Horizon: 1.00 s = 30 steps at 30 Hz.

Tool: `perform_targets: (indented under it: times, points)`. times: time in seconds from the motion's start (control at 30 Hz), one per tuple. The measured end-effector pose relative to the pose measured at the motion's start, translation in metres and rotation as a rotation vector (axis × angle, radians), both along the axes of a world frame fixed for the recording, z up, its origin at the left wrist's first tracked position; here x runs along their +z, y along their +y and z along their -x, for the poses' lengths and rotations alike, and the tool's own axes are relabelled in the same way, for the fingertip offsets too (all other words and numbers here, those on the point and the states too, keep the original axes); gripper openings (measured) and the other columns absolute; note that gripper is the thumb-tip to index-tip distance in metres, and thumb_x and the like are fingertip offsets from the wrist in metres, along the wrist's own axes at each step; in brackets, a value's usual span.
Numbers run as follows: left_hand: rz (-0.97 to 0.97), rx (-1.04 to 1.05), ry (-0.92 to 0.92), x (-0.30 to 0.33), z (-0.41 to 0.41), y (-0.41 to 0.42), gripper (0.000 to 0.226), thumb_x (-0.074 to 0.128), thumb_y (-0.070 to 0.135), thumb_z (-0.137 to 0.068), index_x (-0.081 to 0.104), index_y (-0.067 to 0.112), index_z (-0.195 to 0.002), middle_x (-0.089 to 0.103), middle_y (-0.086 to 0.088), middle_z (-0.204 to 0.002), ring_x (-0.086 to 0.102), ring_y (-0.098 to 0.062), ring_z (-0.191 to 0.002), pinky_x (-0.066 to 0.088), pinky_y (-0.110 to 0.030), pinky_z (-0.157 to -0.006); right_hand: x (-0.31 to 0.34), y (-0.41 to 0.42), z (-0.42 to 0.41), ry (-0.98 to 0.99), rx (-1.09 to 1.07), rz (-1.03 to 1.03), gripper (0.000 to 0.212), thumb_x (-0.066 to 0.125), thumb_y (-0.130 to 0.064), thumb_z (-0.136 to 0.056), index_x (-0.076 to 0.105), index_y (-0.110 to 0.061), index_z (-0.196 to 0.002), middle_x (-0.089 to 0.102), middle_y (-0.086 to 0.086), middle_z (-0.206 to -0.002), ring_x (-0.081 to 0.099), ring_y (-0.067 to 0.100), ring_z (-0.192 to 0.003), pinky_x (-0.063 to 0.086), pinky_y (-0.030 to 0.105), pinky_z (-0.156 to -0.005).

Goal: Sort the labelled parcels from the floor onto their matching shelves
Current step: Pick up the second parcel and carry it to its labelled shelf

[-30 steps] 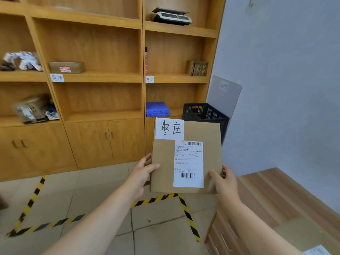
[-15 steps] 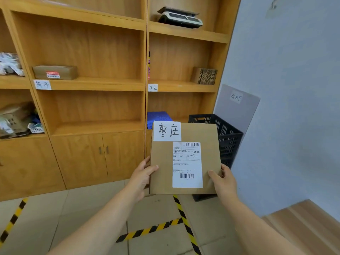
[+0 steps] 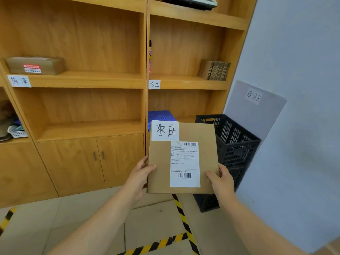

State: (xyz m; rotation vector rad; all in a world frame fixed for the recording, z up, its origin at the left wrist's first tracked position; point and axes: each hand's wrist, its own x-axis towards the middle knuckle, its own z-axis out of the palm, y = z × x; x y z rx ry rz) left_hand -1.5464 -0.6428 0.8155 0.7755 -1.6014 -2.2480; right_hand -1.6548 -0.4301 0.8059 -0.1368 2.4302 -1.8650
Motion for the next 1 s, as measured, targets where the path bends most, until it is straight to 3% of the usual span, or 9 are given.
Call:
perform_targets:
  times: [0.27, 0.37, 0.57, 0.8, 1.0]
  points:
    - [0.053, 0.069, 0.03, 0.022, 0.135, -0.049, 0.053, 0.056, 0.013, -0.091, 0.041, 0.026, -0.14, 0.061, 0.006, -0.107, 0.056, -0.007, -0.09, 0.041, -0.028, -0.065, 0.013, -0.054, 0.143, 0.014, 0.06, 0.069, 0.039, 0.057, -0.017, -0.09, 0.049, -0.02, -0.128, 0.058, 0.001, -0.114, 0.054, 0.018, -0.101, 0.042, 0.031, -0.079]
    - [0.049, 0.085, 0.054, 0.031, 0.187, -0.059, 0.053, 0.056, 0.011, -0.091, 0.041, 0.026, -0.139, 0.059, 0.009, -0.103, 0.055, -0.007, -0.089, 0.041, -0.029, -0.063, 0.024, -0.068, 0.202, 0.04, 0.09, 0.082, 0.039, 0.056, -0.017, -0.091, 0.049, -0.021, -0.128, 0.058, 0.0, -0.113, 0.055, 0.016, -0.098, 0.042, 0.026, -0.068]
    - [0.035, 0.116, 0.068, 0.029, 0.266, -0.087, 0.054, 0.056, 0.011, -0.091, 0.04, 0.028, -0.14, 0.058, 0.01, -0.108, 0.055, -0.007, -0.092, 0.042, -0.03, -0.064, 0.024, -0.099, 0.29, 0.032, 0.133, 0.092, 0.041, 0.057, -0.017, -0.091, 0.049, -0.022, -0.13, 0.06, -0.001, -0.114, 0.057, 0.016, -0.1, 0.045, 0.03, -0.073]
    - [0.095, 0.118, 0.077, 0.03, 0.348, -0.136, 0.056, 0.057, 0.01, -0.09, 0.04, 0.03, -0.14, 0.055, 0.002, -0.127, 0.056, -0.01, -0.098, 0.044, -0.028, -0.067, 0.027, -0.149, 0.376, 0.055, 0.151, 0.092, 0.043, 0.057, -0.017, -0.091, 0.047, -0.02, -0.132, 0.058, 0.0, -0.116, 0.055, 0.018, -0.104, 0.044, 0.033, -0.083]
    - [0.154, 0.114, 0.149, 0.04, 0.428, -0.197, 0.058, 0.059, 0.009, -0.088, 0.039, 0.029, -0.139, 0.052, 0.003, -0.128, 0.055, -0.009, -0.102, 0.045, -0.027, -0.07, 0.046, -0.212, 0.458, 0.106, 0.172, 0.127, 0.039, 0.056, -0.016, -0.092, 0.048, -0.02, -0.13, 0.058, -0.006, -0.107, 0.056, 0.01, -0.094, 0.047, 0.027, -0.074]
